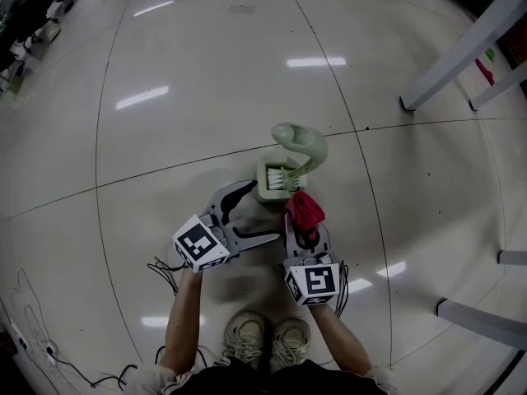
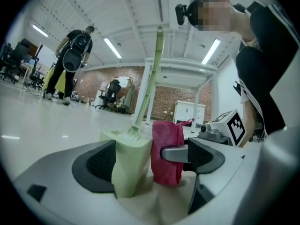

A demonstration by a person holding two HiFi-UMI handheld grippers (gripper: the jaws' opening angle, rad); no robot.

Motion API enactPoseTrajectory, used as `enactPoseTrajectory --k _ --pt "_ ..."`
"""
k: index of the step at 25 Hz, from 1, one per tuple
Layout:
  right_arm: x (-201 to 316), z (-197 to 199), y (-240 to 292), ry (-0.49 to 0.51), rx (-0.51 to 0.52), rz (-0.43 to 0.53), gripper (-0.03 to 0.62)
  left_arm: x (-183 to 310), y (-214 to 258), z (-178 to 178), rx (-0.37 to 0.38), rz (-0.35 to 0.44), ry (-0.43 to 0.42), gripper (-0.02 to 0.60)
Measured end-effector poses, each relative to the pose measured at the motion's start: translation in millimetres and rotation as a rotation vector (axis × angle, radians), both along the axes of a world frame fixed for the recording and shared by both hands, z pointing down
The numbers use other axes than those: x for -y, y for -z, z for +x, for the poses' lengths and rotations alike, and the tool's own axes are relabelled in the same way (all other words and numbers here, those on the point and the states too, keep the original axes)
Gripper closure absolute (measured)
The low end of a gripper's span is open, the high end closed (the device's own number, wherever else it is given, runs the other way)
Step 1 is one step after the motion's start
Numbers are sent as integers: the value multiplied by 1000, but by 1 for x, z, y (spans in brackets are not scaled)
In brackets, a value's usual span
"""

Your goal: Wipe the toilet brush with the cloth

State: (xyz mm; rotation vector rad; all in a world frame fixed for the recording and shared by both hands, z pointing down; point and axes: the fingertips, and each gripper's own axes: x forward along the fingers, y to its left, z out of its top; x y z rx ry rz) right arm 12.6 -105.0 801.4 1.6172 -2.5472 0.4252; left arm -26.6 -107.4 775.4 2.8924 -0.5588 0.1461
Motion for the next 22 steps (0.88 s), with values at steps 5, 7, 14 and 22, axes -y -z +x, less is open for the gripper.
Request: enactPoseTrajectory --k 5,7,14,22 --pt "-3 -27 -3 96 -8 6 563 -2 1 -1 -11 -8 -20 121" --pt "-3 -38 -5 138 -12 10 563 -3 1 -2 -18 -13 -25 120" --pt "-2 -61 -6 199 -9 10 563 -5 12 -25 -24 1 13 121" --pt "-3 -81 1 258 -7 21 563 -1 30 -47 -82 6 67 121"
